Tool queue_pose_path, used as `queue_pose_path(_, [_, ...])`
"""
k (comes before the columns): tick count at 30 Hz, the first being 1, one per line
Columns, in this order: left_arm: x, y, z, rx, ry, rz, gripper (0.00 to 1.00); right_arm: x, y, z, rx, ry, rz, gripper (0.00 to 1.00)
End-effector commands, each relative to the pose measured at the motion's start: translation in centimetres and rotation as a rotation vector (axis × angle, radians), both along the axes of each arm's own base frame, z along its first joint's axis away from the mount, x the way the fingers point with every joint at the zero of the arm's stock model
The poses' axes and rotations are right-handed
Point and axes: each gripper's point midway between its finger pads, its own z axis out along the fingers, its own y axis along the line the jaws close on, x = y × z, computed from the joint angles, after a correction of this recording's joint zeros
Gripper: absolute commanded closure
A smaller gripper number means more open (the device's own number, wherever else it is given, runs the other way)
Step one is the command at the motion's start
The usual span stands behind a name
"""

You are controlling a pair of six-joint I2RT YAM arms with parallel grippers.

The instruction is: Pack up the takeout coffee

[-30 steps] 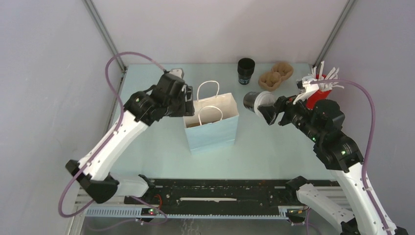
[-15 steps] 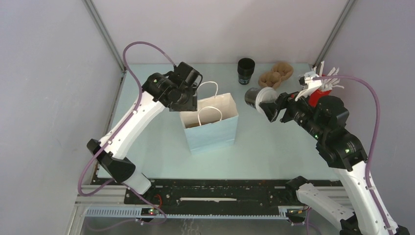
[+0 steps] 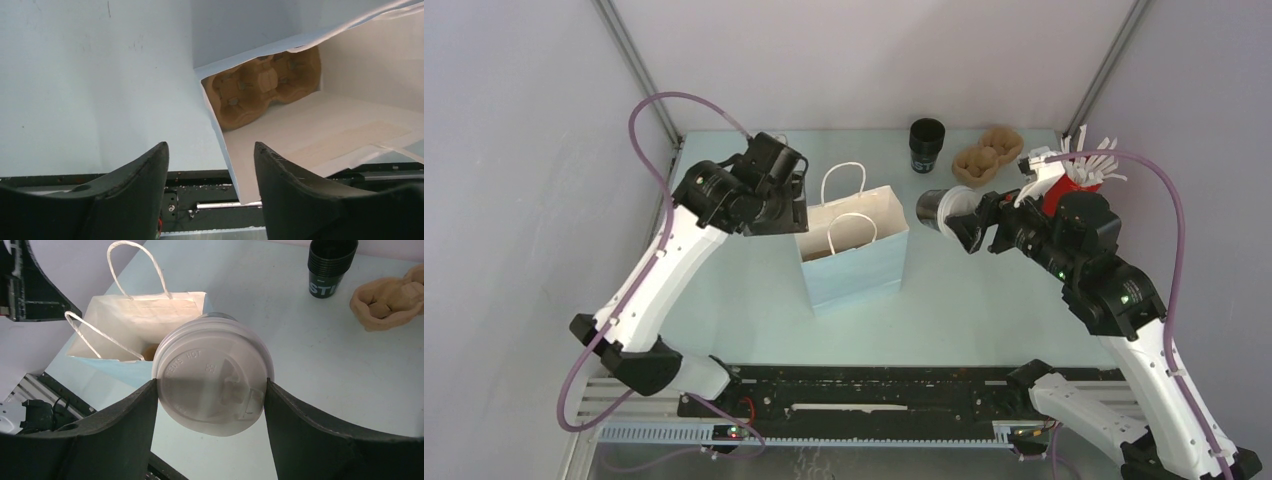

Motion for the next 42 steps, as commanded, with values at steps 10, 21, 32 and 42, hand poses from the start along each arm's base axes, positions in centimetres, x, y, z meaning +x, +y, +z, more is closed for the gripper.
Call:
queue_pose_path(10, [3.4, -1.0, -4.1, 0.095, 0.101, 0.017, 0.61, -0.5, 0.2, 2.8, -0.026, -0.103, 0.045, 0.47])
queue_pose_path(21, [5.5, -1.6, 0.2, 0.084, -0.115, -0.059, 0.99, -2.9, 3.3, 3.7, -0.049, -0.174, 0.3, 0.48])
queue_pose_path(32, [6.1, -1.0, 5.2, 0.06, -0.414, -0.103, 1.0, -4.4, 5.7, 3.5, -0.04, -0.17, 0.416, 0.48])
queue_pose_path(42, [4.9, -2.3, 2.7, -0.018, -0.466, -0.198, 1.0, -6.0, 7.3, 2.0, -0.108, -0.158, 0.49, 0.48])
